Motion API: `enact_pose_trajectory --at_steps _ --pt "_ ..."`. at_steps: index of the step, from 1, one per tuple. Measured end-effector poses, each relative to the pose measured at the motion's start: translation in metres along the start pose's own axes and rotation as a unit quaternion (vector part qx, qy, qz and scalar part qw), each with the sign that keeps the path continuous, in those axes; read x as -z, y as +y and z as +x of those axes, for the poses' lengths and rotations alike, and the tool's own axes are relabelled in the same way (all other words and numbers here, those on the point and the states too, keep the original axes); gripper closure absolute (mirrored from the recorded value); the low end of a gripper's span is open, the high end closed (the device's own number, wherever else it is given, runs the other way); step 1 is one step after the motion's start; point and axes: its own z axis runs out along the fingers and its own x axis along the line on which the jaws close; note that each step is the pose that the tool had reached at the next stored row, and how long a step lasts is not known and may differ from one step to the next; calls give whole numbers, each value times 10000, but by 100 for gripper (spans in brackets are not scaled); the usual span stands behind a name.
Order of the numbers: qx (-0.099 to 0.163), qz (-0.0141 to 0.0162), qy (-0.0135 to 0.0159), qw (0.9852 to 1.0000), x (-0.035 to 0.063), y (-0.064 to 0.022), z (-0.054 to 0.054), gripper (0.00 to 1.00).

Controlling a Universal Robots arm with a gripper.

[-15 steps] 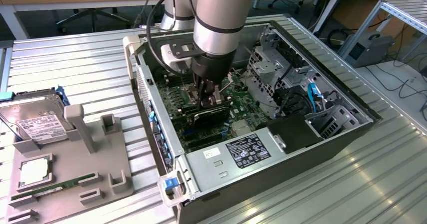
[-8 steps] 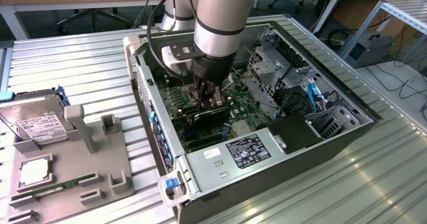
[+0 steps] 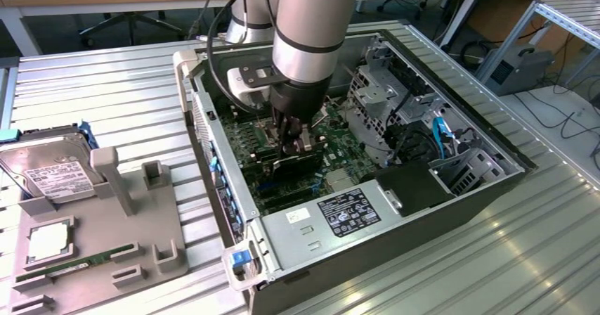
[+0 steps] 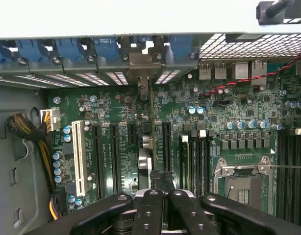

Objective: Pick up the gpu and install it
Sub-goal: 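Press down on the gpu until it lock into place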

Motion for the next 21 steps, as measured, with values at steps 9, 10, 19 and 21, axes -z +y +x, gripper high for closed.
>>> enact_pose_trajectory --at_steps 9,10,19,21 --pt "0 1 0 10000 -28 9 2 89" --pt "1 0 0 10000 -29 11 2 89" --pt "0 0 -4 10000 -42 53 4 89" --pt "0 0 -3 10000 -42 53 4 89"
